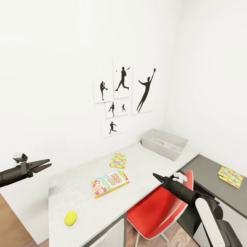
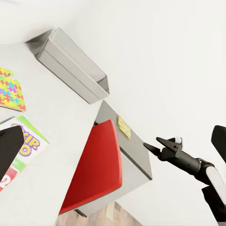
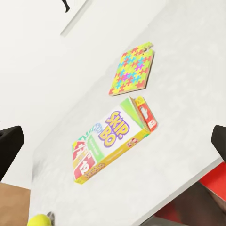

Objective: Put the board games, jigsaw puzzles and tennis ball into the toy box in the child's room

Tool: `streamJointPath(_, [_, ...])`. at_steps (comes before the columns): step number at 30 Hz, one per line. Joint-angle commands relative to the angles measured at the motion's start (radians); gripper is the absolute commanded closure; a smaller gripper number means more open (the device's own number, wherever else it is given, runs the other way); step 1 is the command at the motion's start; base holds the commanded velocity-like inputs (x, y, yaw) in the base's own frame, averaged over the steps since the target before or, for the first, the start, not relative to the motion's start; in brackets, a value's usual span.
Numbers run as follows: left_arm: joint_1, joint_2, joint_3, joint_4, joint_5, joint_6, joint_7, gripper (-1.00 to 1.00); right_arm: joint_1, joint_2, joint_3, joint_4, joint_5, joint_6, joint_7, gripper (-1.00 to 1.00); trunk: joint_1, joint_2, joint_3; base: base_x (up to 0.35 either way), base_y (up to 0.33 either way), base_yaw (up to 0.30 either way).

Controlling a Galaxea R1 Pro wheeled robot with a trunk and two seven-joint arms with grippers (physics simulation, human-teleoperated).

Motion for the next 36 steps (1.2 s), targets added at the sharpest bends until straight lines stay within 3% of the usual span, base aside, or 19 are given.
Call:
streamJointPath(1, [0.000,0.000,0.000,0.000,-0.001,0.011,-0.005,-1.00,-0.001,0.000,-0.002,0.000,0.003,0.005,0.005,-1.00,0.001,-0.001,-0.001,0.000,0.007,-0.028])
streamJointPath(21, [-0.002,-0.013,-0.015,-0.001,-0.013,0.003,-0.005,-1.00,0.000,-0.001,0.006,-0.026,0.008,-0.003,0.002,-1.00,0.001,-0.001,-0.002,0.000,0.001,-0.002])
streamJointPath(26, [-0.022,-0.028,-0.058,-0.011,-0.025,0.007,0.100,-1.00,0.005,-0.007,0.006,-0.054,0.009,0.005,0.003,-1.00,0.001,-0.001,-0.002,0.000,0.000,0.000])
streamJointPath(30, [-0.057,-0.066,-0.130,-0.010,-0.029,0.011,0.200,-1.00,0.007,-0.009,0.003,-0.061,0.010,0.008,0.004,-1.00,0.001,-0.001,-0.002,0.000,0.000,0.000])
streamJointPath(34, [-0.146,-0.131,-0.209,0.009,-0.033,0.013,0.319,-1.00,0.007,-0.013,0.000,-0.062,0.009,0.012,0.008,-1.00,0.001,-0.001,-0.002,0.000,0.000,0.000])
streamJointPath(36, [-0.212,-0.189,-0.257,0.081,-0.039,0.011,0.454,-1.00,0.007,-0.014,-0.005,-0.063,0.008,0.013,0.010,-1.00,0.001,-0.001,-0.002,0.000,0.000,0.000])
